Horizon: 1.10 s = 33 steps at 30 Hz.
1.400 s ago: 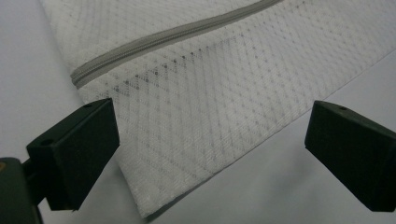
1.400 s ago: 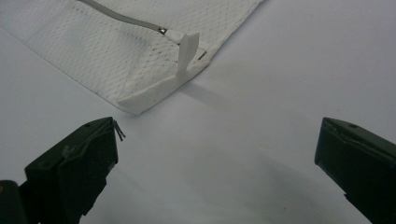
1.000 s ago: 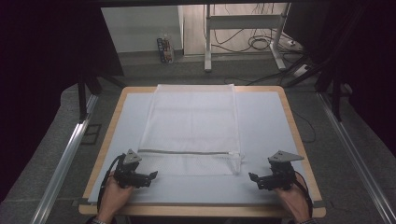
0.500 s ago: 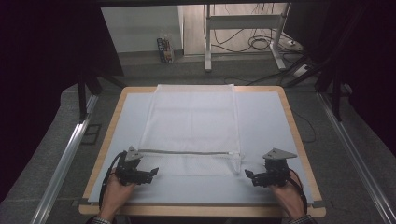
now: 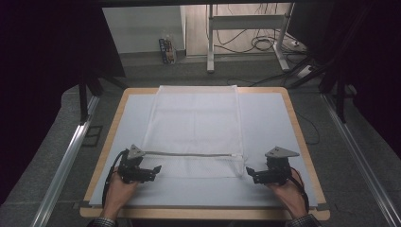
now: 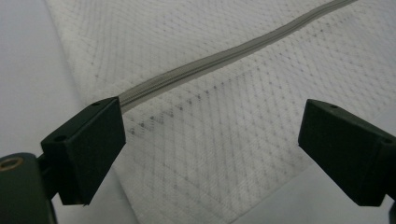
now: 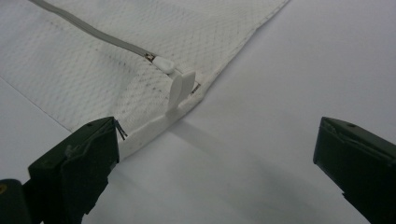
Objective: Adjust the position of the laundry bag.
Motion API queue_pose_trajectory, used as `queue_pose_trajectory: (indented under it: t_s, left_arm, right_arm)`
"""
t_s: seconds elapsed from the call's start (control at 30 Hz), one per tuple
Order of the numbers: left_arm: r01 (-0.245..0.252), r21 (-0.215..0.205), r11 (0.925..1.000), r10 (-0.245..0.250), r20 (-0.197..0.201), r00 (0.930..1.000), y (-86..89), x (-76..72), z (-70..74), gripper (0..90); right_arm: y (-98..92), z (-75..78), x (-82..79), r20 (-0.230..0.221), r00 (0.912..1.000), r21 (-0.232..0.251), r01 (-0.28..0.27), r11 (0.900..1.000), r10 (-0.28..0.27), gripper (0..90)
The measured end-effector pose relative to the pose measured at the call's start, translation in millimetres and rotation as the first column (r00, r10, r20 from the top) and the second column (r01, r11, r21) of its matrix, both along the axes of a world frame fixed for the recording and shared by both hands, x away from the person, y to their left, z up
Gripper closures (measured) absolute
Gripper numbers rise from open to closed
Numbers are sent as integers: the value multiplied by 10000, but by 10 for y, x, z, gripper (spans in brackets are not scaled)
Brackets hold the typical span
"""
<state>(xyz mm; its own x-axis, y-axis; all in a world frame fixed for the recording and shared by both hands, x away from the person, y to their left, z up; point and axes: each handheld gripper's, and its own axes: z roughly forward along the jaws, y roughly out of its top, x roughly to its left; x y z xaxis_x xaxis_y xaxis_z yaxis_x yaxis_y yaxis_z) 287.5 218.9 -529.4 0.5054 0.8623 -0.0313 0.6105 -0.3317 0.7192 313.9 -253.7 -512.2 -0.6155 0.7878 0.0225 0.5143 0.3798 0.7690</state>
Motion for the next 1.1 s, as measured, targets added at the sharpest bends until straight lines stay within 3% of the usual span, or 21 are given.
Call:
queue_pose_trajectory:
  t_s: [0.1, 0.17, 0.4, 0.5, 0.7, 0.87, 0.97, 1.1]
  left_arm:
    - [-34, 79, 10000, 34, 30, 10000, 14, 26, -2, 59]
    - [-14, -32, 10000, 15, 150, 9999, 35, 41, 1, 43]
    - [-364, 389, 9986, 352, 302, 9989, 62, 127, -18, 76]
    - [-559, 413, 9976, 541, 444, 9976, 99, 143, -8, 114]
    - [-933, 239, 9954, 921, 482, 9946, 207, 247, -16, 178]
    - [-978, 266, 9949, 964, 482, 9942, 227, 321, -20, 219]
    - [-892, 165, 9959, 883, 461, 9950, 248, 379, -7, 305]
    - [-937, 105, 9955, 931, 491, 9944, 266, 421, -5, 343]
  right_arm:
    - [4, -6, 33, -281, 9996, 250, 80, 9997, -73, 1]
    - [24, -4, 64, -462, 9989, 160, 110, 9998, -102, 17]
    - [44, 45, 93, -341, 9994, 34, 67, 10000, -66, 88]
    - [69, 52, 141, -532, 9986, -82, 3, 10000, -7, 126]
    - [142, 88, 213, -325, 9995, -183, 19, 9998, -25, 218]
    - [179, 99, 270, -137, 9998, -302, 133, 9995, -137, 279]
    - [226, 122, 347, -7, 9998, -297, 200, 9994, -201, 318]
    - [272, 127, 412, -61, 9997, -282, 245, 9993, -247, 324]
